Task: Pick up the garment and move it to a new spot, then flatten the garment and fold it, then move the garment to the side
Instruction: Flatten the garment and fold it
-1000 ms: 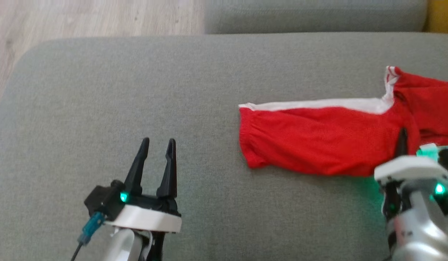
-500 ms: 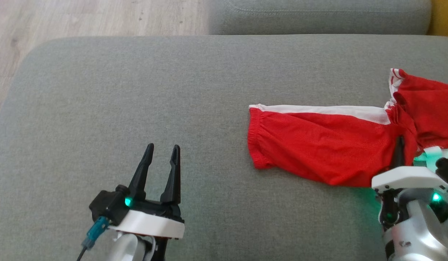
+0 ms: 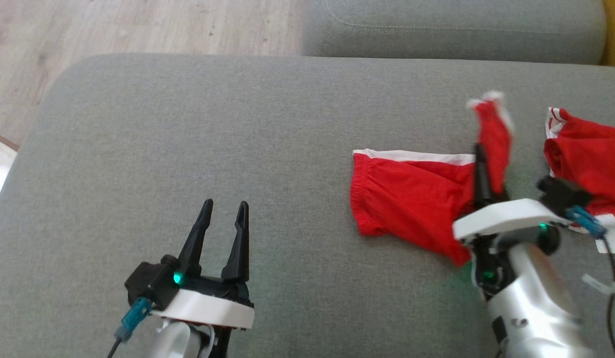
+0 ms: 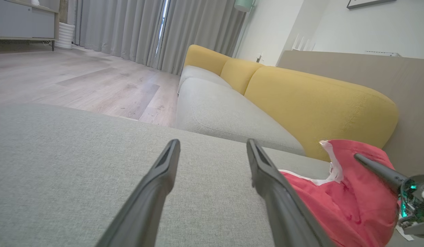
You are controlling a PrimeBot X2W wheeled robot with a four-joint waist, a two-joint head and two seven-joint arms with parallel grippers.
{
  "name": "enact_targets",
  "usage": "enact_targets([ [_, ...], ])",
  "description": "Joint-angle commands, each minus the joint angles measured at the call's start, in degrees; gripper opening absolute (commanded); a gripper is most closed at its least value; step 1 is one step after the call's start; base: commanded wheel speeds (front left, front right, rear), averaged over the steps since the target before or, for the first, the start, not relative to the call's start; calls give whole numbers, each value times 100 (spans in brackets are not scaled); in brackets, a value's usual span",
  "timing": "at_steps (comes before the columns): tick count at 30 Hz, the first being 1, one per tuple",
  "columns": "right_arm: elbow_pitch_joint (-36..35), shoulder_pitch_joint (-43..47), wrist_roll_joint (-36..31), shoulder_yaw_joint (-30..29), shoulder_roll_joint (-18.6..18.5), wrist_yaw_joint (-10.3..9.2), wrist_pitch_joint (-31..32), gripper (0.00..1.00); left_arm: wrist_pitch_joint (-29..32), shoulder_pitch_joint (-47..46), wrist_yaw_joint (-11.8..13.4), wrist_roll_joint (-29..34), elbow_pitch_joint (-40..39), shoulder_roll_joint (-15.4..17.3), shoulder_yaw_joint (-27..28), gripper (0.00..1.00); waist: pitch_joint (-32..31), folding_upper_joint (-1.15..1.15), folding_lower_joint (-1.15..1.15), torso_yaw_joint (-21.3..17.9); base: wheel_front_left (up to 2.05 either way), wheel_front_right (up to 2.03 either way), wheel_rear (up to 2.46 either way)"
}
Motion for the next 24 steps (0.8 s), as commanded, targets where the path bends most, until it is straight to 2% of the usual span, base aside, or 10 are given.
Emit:
enact_targets([
  [1,-247,-304,85,373,4,-4,-64,0,-30,-181,9,12,-149,21,152,100,-13,0,0,46,0,0,0],
  [12,-209,-447,324,1596,4,-4,-64,0,-30,-175,9,15,-114,21,141,100,7,0,0,395,0,0,0],
  [21,507,-374,335,2320,4,-4,5,0,-30,-147,9,9,-109,21,177,100,-1,0,0,479,0,0,0],
  [22,582,-369,333,2425,4,-4,28,14,-30,-142,9,8,-113,21,192,100,0,0,0,469,0,0,0],
  [23,642,-358,338,2568,4,-4,98,100,-30,-137,9,7,-116,21,210,100,2,0,0,454,0,0,0],
  [24,657,-353,341,2728,4,-4,158,100,-30,-133,9,6,-118,21,224,100,3,0,0,437,0,0,0],
])
